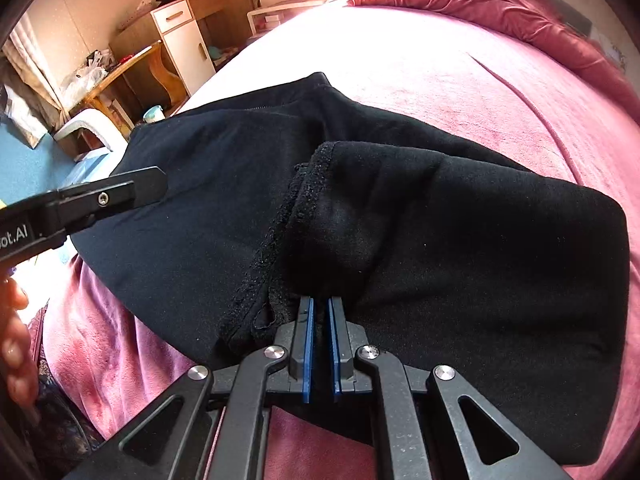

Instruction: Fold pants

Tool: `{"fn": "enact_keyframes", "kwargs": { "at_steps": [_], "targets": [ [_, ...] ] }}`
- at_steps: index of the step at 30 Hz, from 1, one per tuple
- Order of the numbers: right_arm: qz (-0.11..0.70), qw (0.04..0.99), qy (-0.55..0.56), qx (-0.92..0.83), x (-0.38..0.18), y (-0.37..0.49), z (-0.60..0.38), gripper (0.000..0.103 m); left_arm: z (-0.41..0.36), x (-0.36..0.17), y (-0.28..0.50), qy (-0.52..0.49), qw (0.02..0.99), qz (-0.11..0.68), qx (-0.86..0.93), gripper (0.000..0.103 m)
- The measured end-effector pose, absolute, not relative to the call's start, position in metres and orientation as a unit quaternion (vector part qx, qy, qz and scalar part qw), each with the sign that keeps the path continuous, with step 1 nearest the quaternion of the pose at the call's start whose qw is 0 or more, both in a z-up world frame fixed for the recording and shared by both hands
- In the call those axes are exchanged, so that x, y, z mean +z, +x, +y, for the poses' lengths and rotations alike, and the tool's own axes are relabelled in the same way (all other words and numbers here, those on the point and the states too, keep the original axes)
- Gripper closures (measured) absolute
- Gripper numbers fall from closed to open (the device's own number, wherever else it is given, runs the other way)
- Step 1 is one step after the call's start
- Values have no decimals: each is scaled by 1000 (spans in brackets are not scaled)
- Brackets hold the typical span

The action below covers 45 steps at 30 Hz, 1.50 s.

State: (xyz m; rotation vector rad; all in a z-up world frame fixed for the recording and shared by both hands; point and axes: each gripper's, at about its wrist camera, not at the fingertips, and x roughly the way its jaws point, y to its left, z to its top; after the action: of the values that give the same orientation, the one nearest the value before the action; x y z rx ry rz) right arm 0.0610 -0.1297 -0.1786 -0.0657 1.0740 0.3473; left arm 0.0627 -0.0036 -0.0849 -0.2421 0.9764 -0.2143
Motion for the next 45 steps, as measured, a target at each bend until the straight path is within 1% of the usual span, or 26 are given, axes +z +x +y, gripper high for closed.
{"fn": "enact_keyframes", "kwargs": {
  "at_steps": [2, 3, 4, 6, 7, 8, 9, 12, 16, 19, 22, 32, 40, 41, 42, 43, 45],
  "targets": [
    [504, 848, -35, 163, -176, 57, -133, 94, 0, -86, 61, -120, 868, 471, -100, 69],
    [504, 848, -34, 161, -174, 56, -133, 94, 4, -87, 61, -125, 866, 475, -98, 66],
    [504, 848, -33, 160, -170, 51, -134, 91, 9, -88, 60, -135, 861, 480, -97, 65],
    [497, 852, -25, 161, -158, 47, -137, 77, 26, -89, 59, -168, 850, 490, -93, 65],
    [488, 858, -18, 161, -152, 43, -139, 63, 39, -90, 58, -189, 844, 494, -89, 65],
    [479, 863, -11, 162, -147, 43, -142, 53, 52, -92, 57, -217, 836, 497, -84, 65],
    [469, 868, -2, 164, -141, 40, -146, 50, 68, -93, 54, -249, 826, 499, -80, 65],
    [454, 876, 6, 161, -128, 32, -153, 49, 126, -96, 42, -346, 801, 487, -40, 66],
    [446, 882, 18, 153, -124, 22, -162, 47, 211, -107, 14, -471, 756, 453, 43, 67],
    [447, 883, 22, 142, -123, 25, -169, 46, 253, -122, -10, -526, 725, 435, 94, 67],
    [453, 881, 36, 133, -128, 30, -174, 46, 269, -143, -25, -566, 692, 434, 112, 67],
    [476, 870, 55, 118, -144, 34, -178, 46, 270, -189, -7, -569, 666, 459, 149, 66],
    [499, 858, 66, 103, -160, 35, -180, 46, 276, -205, 12, -573, 676, 442, 138, 66],
    [500, 858, 64, 101, -161, 35, -179, 46, 276, -205, 14, -573, 677, 441, 135, 67],
    [500, 858, 61, 101, -162, 35, -179, 46, 276, -203, 16, -570, 682, 439, 132, 73],
    [500, 858, 58, 100, -162, 35, -178, 46, 275, -201, 17, -562, 688, 440, 131, 74],
    [500, 858, 55, 100, -163, 35, -178, 46, 273, -192, 18, -539, 707, 439, 134, 86]
  ]
}}
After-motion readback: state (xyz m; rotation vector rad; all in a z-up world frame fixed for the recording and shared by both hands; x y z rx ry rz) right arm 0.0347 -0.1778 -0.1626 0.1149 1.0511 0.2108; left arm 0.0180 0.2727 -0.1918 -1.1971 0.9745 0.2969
